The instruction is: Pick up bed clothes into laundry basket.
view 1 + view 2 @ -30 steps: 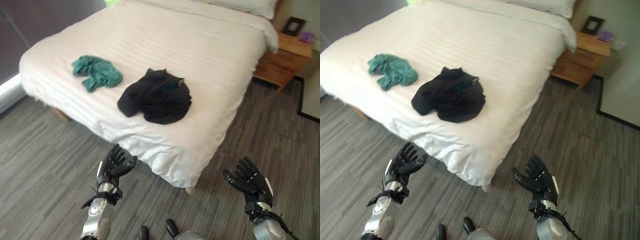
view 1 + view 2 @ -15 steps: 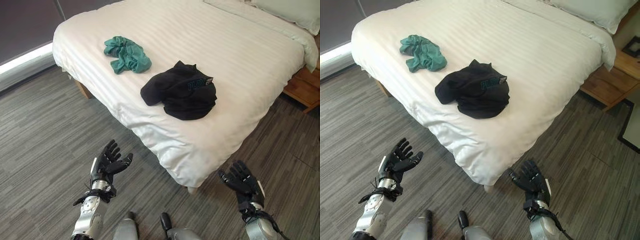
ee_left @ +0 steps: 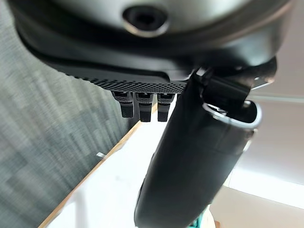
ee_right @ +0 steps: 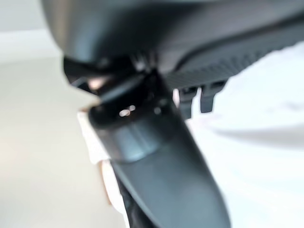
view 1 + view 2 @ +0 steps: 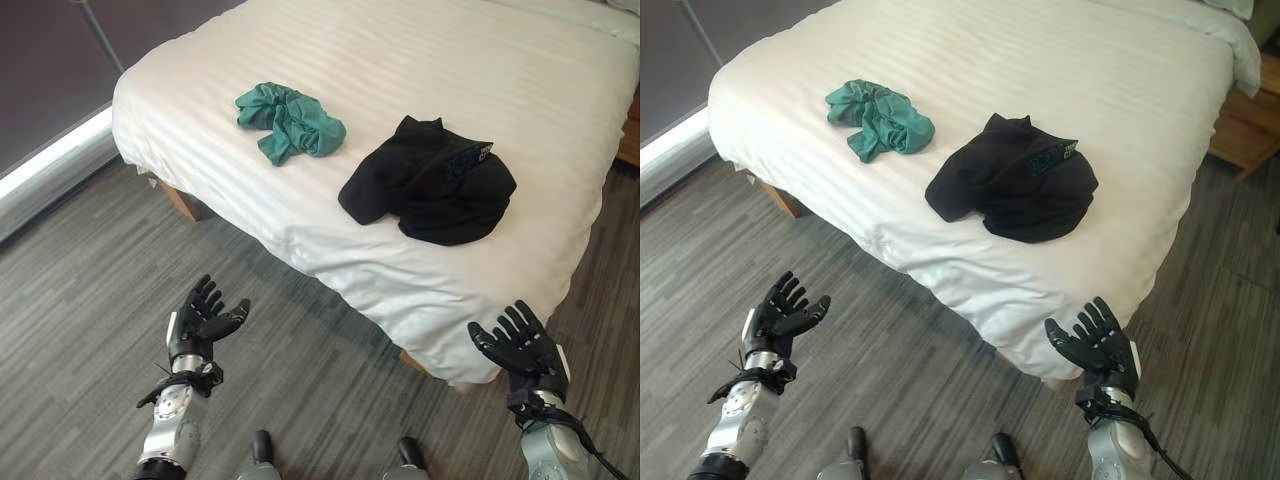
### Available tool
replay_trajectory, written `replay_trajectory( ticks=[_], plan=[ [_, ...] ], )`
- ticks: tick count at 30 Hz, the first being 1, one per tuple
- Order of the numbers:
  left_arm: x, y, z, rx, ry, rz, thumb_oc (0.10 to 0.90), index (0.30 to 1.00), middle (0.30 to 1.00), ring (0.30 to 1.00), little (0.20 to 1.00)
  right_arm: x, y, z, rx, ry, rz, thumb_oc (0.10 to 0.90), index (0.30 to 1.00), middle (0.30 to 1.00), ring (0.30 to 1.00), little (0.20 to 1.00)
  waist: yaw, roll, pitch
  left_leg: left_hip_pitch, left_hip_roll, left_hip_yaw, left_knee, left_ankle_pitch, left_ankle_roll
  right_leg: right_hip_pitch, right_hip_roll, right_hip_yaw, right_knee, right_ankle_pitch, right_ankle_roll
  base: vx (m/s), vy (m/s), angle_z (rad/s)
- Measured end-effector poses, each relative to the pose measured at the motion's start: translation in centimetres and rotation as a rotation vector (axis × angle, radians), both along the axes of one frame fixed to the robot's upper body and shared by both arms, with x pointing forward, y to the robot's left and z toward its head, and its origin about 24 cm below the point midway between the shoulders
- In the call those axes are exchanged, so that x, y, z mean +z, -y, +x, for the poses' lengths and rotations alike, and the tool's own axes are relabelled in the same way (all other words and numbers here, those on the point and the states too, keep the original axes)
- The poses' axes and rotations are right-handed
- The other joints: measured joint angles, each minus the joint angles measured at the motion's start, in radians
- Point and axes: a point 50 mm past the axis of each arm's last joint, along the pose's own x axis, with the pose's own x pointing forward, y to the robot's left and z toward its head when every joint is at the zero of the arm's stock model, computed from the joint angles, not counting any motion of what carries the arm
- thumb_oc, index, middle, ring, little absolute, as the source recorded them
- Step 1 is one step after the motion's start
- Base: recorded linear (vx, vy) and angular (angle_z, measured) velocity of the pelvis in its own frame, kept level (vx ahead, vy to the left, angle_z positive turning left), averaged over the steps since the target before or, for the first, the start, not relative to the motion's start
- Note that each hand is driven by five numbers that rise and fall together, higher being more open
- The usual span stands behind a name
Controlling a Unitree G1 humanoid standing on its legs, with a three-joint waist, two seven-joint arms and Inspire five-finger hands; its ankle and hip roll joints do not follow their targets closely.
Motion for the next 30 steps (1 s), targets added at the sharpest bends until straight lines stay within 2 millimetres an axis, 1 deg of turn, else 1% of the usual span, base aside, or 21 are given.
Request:
replay_trajectory(
  ticks=[2,5,7,8,9,10,11,13,14,15,17,18,19,21,22,23,24,25,26,28,30],
  plan=[
    [1.0,-0.5,0.5,-0.024,0.032,0.035,0.8,0.9,0.9,0.9,0.9,-0.8,-1.0,-0.2,-0.03,0.014,0.079,0.8,0.9,0.9,0.9,0.9,-0.019,0.003,-0.005,-0.003,-0.034,0.013,0.056,-0.063,0.039,-0.049,-0.001,0.007,0.109,0.052,-0.013,0.45,0.685,-0.04],
    [1.7,0.0,1.0,-0.093,0.057,0.053,0.8,0.9,0.9,0.9,0.9,-2.2,-2.0,-0.9,-0.023,-0.032,0.157,0.8,0.9,0.9,0.9,0.9,-0.048,0.026,-0.009,0.032,-0.05,-0.026,0.008,-0.058,0.06,-0.075,0.035,0.09,0.2,0.186,-0.004,0.37,0.45,0.22],
    [2.3,-0.2,0.9,-0.141,0.075,0.098,0.8,0.9,0.9,0.9,0.9,-2.8,-2.3,-1.6,-0.002,-0.057,0.164,0.8,0.9,0.9,0.9,0.9,-0.057,0.011,-0.017,0.073,-0.077,-0.018,-0.036,-0.05,0.079,-0.11,0.034,0.096,0.274,0.16,0.009,0.43,0.52,0.04],
    [2.4,0.2,1.0,-0.153,0.083,0.098,0.8,0.9,0.9,0.9,0.9,-2.9,-2.4,-1.8,0.007,-0.063,0.159,0.8,0.9,0.9,0.9,0.9,-0.068,0.007,-0.019,0.085,-0.09,-0.021,-0.058,-0.062,0.113,-0.133,0.068,0.104,0.294,0.106,0.045,0.42,0.509,-0.1],
    [2.4,-0.3,1.0,-0.132,0.08,0.097,0.8,0.9,0.9,0.9,0.9,-3.0,-2.6,-1.8,0.021,-0.065,0.159,0.8,0.9,0.9,0.9,0.9,-0.073,0.014,-0.016,0.113,-0.085,-0.021,-0.111,-0.046,0.109,-0.157,0.142,0.121,0.31,0.003,0.083,0.46,0.447,-0.27],
    [2.0,-0.2,1.0,-0.115,0.067,0.084,0.8,0.9,0.9,0.9,0.9,-3.0,-2.7,-1.6,0.028,-0.059,0.164,0.8,0.9,0.9,0.9,0.9,-0.083,0.031,-0.003,0.159,-0.064,-0.023,-0.169,-0.04,0.127,-0.173,0.27,0.129,0.303,-0.109,0.086,0.55,0.397,-0.29],
    [1.6,-0.1,1.2,-0.11,0.048,0.077,0.8,0.9,0.9,0.9,0.9,-3.1,-2.6,-1.8,0.028,-0.065,0.161,0.8,0.9,0.9,0.9,0.9,-0.1,0.039,0.002,0.202,-0.054,-0.021,-0.206,-0.032,0.128,-0.191,0.371,0.103,0.282,-0.151,0.053,0.4,0.247,-0.08],
    [1.0,0.5,1.3,-0.12,0.027,0.06,0.8,0.9,0.9,0.9,0.9,-3.1,-2.4,-2.3,0.025,-0.07,0.156,0.8,0.9,0.9,0.9,0.9,-0.137,0.034,0.001,0.238,-0.055,-0.027,-0.223,-0.028,0.117,-0.225,0.467,0.059,0.255,-0.146,0.007,0.53,0.251,0.35],
    [0.9,1.1,1.4,-0.161,0.022,0.07,0.8,0.9,0.9,0.9,0.9,-3.2,-2.1,-2.7,0.014,-0.079,0.148,0.8,0.9,0.9,0.9,0.9,-0.176,0.011,-0.012,0.262,-0.083,-0.035,-0.241,-0.028,0.105,-0.243,0.489,0.047,0.172,-0.097,-0.034,0.67,0.256,0.64],
    [0.8,2.9,1.6,-0.204,0.034,0.038,0.8,0.9,0.9,0.9,0.9,-3.2,-0.9,-3.6,-0.037,-0.084,0.137,0.8,0.9,0.9,0.9,0.9,-0.185,0.022,-0.018,0.306,-0.083,-0.059,-0.254,-0.074,0.075,-0.25,0.466,-0.099,0.163,-0.051,-0.147,0.49,0.13,0.64],
    [0.7,4.7,1.6,-0.239,0.05,-0.01,0.8,0.9,0.9,0.9,0.9,-3.5,0.3,-4.4,-0.088,-0.113,0.123,0.8,0.9,0.9,0.9,0.9,-0.197,0.069,-0.043,0.317,-0.061,-0.073,-0.244,-0.06,0.047,-0.224,0.474,-0.171,0.145,-0.047,-0.165,0.39,0.077,0.31],
    [1.6,5.1,2.0,-0.251,0.086,-0.018,0.8,0.9,0.9,0.9,0.9,-3.5,0.4,-4.4,-0.088,-0.117,0.118,0.8,0.9,0.9,0.9,0.9,-0.2,0.072,-0.044,0.322,-0.053,-0.072,-0.197,-0.057,0.032,-0.197,0.478,-0.161,0.139,-0.096,-0.159,0.39,0.032,0.24],
    [2.1,5.7,2.8,-0.246,0.108,-0.055,0.8,0.9,0.9,0.9,0.9,-3.9,0.6,-4.8,-0.114,-0.13,0.128,0.8,0.9,0.9,0.9,0.9,-0.215,0.055,-0.043,0.282,-0.054,-0.076,-0.036,-0.088,-0.011,-0.149,0.472,-0.147,0.147,-0.128,-0.175,0.56,0.028,0.17],
    [2.6,5.9,2.9,-0.233,0.149,-0.087,0.8,0.9,0.9,0.9,0.9,-4.4,1.0,-5.8,-0.143,-0.166,0.128,0.8,0.9,0.9,0.9,0.9,-0.221,0.058,-0.083,0.192,-0.048,-0.094,0.238,-0.102,-0.085,-0.109,0.475,-0.126,0.145,-0.143,-0.204,0.33,0.034,-0.16],
    [3.9,5.8,3.6,-0.226,0.204,-0.098,0.8,0.9,0.9,0.9,0.9,-4.5,1.3,-6.3,-0.169,-0.17,0.138,0.8,0.9,0.9,0.9,0.9,-0.223,0.044,-0.073,0.038,-0.059,-0.155,0.556,-0.013,-0.132,-0.081,0.466,-0.101,0.161,-0.157,-0.247,0.21,0.099,-0.67],
    [5.0,5.8,4.3,-0.219,0.25,-0.104,0.8,0.9,0.9,0.9,0.9,-4.6,1.5,-6.3,-0.187,-0.174,0.148,0.8,0.9,0.9,0.9,0.9,-0.209,0.026,-0.057,-0.049,-0.068,-0.174,0.694,-0.004,-0.109,-0.062,0.454,-0.078,0.171,-0.139,-0.251,0.2,0.143,-0.86],
    [5.7,5.2,4.7,-0.191,0.286,-0.111,0.8,0.9,0.9,0.9,0.9,-4.7,1.1,-5.8,-0.185,-0.173,0.161,0.8,0.9,0.9,0.9,0.9,-0.191,0.001,-0.045,-0.091,-0.067,-0.148,0.712,-0.02,-0.073,-0.029,0.448,-0.033,0.167,-0.135,-0.249,0.28,0.222,-1.59],
    [6.1,4.7,4.8,-0.158,0.306,-0.126,0.8,0.9,0.9,0.9,0.9,-4.8,0.5,-5.4,-0.16,-0.182,0.162,0.8,0.9,0.9,0.9,0.9,-0.163,-0.026,-0.039,-0.118,-0.073,-0.126,0.626,-0.033,-0.03,0.023,0.44,0.032,0.127,-0.13,-0.239,0.22,0.179,-1.58],
    [6.1,4.5,4.8,-0.142,0.309,-0.135,0.8,0.9,0.9,0.9,0.9,-4.9,0.3,-5.2,-0.145,-0.184,0.162,0.8,0.9,0.9,0.9,0.9,-0.152,-0.039,-0.035,-0.15,-0.068,-0.127,0.596,-0.021,-0.024,0.048,0.436,0.029,0.086,-0.152,-0.22,0.4,0.298,-1.43],
    [5.7,4.7,4.7,-0.142,0.296,-0.153,0.8,0.9,0.9,0.9,0.9,-5.3,-0.1,-5.5,-0.135,-0.207,0.167,0.8,0.9,0.9,0.9,0.9,-0.152,-0.014,-0.038,-0.204,-0.029,-0.125,0.509,-0.019,0.028,0.1,0.445,0.017,0.025,-0.165,-0.166,0.45,0.351,-0.94],
    [5.6,4.5,4.5,-0.144,0.289,-0.141,0.8,0.9,0.9,0.9,0.9,-5.6,0.0,-6.5,-0.125,-0.249,0.152,0.8,0.9,0.9,0.9,0.9,-0.16,-0.001,-0.067,-0.179,-0.043,-0.093,0.167,0.029,0.059,0.137,0.468,0.029,-0.008,-0.148,-0.234,0.33,0.293,-0.68]
  ],
)
